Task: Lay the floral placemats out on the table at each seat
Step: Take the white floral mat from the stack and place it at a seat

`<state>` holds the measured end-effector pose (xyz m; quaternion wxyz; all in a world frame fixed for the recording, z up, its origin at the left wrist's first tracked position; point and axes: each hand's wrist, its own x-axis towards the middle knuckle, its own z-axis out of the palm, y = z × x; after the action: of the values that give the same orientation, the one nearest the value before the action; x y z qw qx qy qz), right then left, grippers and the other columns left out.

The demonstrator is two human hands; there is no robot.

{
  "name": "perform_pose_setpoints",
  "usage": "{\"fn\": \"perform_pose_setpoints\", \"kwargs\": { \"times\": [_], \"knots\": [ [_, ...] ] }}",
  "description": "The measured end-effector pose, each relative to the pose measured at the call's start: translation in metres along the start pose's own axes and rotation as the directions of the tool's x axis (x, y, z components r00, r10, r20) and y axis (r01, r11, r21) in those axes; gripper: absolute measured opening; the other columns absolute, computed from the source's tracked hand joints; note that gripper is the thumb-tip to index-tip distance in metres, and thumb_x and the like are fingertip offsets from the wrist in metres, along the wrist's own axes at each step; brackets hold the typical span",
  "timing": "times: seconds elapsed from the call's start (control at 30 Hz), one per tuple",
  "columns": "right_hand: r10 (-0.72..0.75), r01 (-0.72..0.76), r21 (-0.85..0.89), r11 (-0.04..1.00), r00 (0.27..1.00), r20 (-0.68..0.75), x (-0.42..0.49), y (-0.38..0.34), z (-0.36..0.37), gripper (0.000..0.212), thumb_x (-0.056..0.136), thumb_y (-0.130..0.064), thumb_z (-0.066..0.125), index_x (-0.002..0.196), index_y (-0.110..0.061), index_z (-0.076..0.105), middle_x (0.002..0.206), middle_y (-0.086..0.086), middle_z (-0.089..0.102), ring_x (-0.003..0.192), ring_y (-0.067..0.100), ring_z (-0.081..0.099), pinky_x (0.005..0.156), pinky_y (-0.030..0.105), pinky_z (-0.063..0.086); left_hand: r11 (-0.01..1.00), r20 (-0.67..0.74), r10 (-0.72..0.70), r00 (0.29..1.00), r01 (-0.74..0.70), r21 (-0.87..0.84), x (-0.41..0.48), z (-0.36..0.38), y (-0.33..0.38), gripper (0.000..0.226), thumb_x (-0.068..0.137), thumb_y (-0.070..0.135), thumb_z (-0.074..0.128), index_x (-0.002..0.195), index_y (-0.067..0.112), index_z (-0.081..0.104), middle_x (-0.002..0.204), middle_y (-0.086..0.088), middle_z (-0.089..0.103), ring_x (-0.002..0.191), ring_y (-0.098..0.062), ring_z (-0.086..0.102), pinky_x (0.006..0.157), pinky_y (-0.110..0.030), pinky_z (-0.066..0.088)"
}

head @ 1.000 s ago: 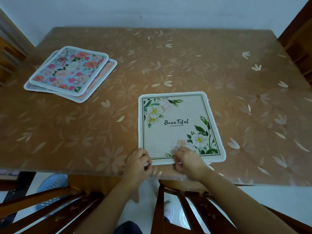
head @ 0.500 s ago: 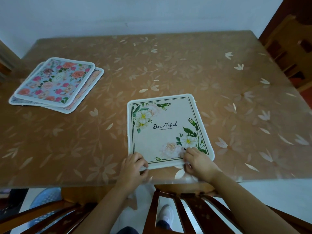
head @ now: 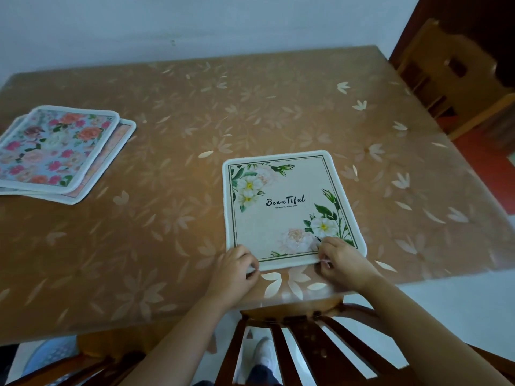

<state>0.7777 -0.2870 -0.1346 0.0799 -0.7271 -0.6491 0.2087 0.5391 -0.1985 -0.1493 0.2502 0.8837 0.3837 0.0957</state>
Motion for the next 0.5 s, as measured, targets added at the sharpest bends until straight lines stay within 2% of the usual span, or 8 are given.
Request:
{"fn": "perform_pose_setpoints", "kwargs": {
  "times": [0.1,0.27,0.5],
  "knots": [
    [-0.01,0.009,-0.014,1.0,0.999,-0.05,-0.006,0.01,-0.002,0.007,0.07,-0.003,0.06,0.077,-0.004,0.058,0.087,0.016,0.061,0.087,0.031,0.056,0.078,0.04,0.049,1.0,0.038,0.029,0.999,-0.029,-0.001,0.002,0.007,0.008,0.005,0.079,0.017,0.063,0.083,0.016,0.06,0.093,0.001,0.053,0.091,-0.016,0.05,0.081,-0.031,0.04],
    [-0.086,0.078,-0.061,0.995,0.987,-0.139,-0.015,0.012,0.001,0.023,0.057,0.001,0.074,0.07,-0.007,0.058,0.074,0.013,0.062,0.069,0.03,0.061,0.06,0.035,0.056,0.995,0.062,0.047,0.997,-0.052,0.088,0.001,0.009,0.007,0.007,0.079,0.014,0.06,0.085,0.012,0.058,0.097,-0.002,0.053,0.093,-0.017,0.049,0.077,-0.026,0.039],
    [-0.016,0.012,-0.025,1.0,0.99,-0.139,-0.016,0.014,0.003,0.014,0.062,0.001,0.069,0.071,-0.005,0.06,0.077,0.015,0.062,0.072,0.033,0.06,0.064,0.039,0.055,0.993,0.061,0.062,0.996,-0.068,0.101,0.004,0.006,0.008,0.005,0.073,0.006,0.061,0.073,0.008,0.057,0.087,-0.005,0.055,0.082,-0.019,0.05,0.067,-0.025,0.038]
  ]
}}
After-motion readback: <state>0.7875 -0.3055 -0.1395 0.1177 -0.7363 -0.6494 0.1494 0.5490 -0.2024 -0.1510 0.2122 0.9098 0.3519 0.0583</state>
